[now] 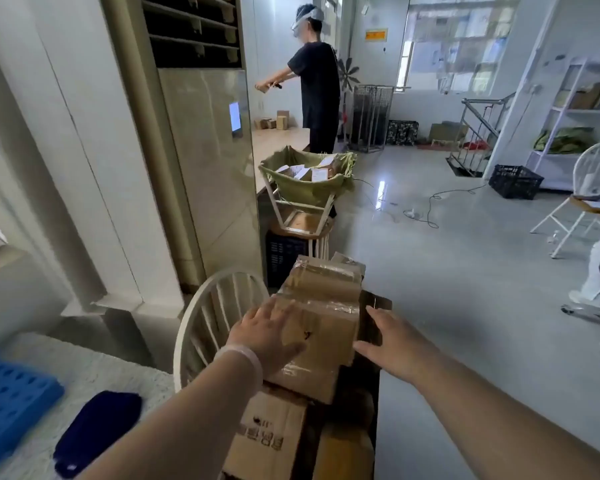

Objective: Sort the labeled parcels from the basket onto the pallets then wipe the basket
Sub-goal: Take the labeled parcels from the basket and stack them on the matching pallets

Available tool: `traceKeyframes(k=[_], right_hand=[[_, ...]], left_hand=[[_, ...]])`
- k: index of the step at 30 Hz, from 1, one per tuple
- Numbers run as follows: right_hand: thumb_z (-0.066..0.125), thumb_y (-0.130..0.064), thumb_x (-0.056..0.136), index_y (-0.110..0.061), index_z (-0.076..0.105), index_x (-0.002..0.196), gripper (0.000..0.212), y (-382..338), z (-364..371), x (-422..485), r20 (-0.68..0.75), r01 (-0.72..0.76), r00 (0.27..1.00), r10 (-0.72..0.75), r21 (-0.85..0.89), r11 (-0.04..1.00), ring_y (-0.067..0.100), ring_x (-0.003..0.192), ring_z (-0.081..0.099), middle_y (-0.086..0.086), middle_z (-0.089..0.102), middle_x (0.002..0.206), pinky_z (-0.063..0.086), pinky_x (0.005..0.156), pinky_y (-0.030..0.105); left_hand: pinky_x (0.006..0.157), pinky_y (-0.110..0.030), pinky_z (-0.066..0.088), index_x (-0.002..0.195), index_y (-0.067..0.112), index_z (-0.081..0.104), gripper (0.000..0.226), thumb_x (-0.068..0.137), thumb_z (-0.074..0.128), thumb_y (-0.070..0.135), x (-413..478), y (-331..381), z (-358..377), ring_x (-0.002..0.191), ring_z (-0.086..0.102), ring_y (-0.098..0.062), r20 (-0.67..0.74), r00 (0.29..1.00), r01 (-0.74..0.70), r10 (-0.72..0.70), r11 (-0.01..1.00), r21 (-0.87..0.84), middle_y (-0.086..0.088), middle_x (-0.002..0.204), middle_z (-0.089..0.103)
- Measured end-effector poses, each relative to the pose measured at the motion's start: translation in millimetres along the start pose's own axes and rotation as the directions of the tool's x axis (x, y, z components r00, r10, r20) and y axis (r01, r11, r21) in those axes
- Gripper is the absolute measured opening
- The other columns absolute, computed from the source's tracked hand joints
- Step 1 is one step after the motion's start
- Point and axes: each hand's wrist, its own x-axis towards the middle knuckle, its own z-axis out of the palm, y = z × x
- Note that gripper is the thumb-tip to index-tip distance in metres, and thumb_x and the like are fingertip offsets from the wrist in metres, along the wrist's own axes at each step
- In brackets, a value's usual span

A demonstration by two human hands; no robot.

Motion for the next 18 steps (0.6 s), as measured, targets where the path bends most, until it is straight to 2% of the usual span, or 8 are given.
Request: traceKeyframes(k=[6, 10, 14, 18], right_hand=[[0.056, -0.060, 0.089, -0.029, 0.018, 0.156, 0.083, -11, 2, 59, -0.004, -0.099, 0.995, 0.100, 0.091, 0.991, 0.021, 0.145, 0.028, -0.002, 0.024, 0.160, 0.032, 0.116, 0.043], [0.049, -0.060, 0.094, -0.032, 0.018, 0.156, 0.075, -17, 13, 83, 0.053, -0.195, 0.981, 0.188, 0.287, 0.938, 0.025, 0.148, 0.022, 0.000, 0.017, 0.163, 0.025, 0.118, 0.045], [0.045, -0.062, 0.095, -0.033, 0.016, 0.156, 0.074, -16, 27, 101, 0.094, -0.311, 0.949, 0.300, 0.416, 0.855, 0.029, 0.147, 0.022, 0.001, 0.018, 0.163, 0.025, 0.116, 0.049], [0.050, -0.062, 0.092, -0.035, 0.005, 0.156, 0.083, -14, 41, 108, 0.187, -0.413, 0.910, 0.369, 0.471, 0.779, 0.031, 0.146, 0.025, 0.001, 0.017, 0.164, 0.028, 0.117, 0.050]], left_hand=[[0.118, -0.050, 0.016, 0.153, 0.044, 0.004, 0.077, 0.090, 0.040, 0.069, 76, -13, -7, 0.150, 0.007, -0.030, -0.002, 1.000, 0.029, -0.029, 0.999, -0.031, 0.005, 0.164, 0.002], [0.118, -0.054, 0.016, 0.154, 0.043, 0.005, 0.077, 0.089, 0.036, 0.072, 111, -21, 0, 0.149, 0.008, -0.034, 0.098, 0.991, 0.101, -0.091, 0.989, -0.108, 0.000, 0.164, 0.005], [0.114, -0.055, 0.029, 0.153, 0.044, 0.009, 0.080, 0.086, 0.042, 0.074, 135, -28, 12, 0.142, 0.028, -0.038, 0.224, 0.962, 0.214, -0.155, 0.938, -0.273, -0.008, 0.159, 0.022], [0.110, -0.047, 0.038, 0.154, 0.040, 0.015, 0.080, 0.088, 0.053, 0.064, 141, -26, 23, 0.134, 0.043, -0.034, 0.278, 0.943, 0.278, -0.182, 0.891, -0.360, -0.009, 0.154, 0.036]])
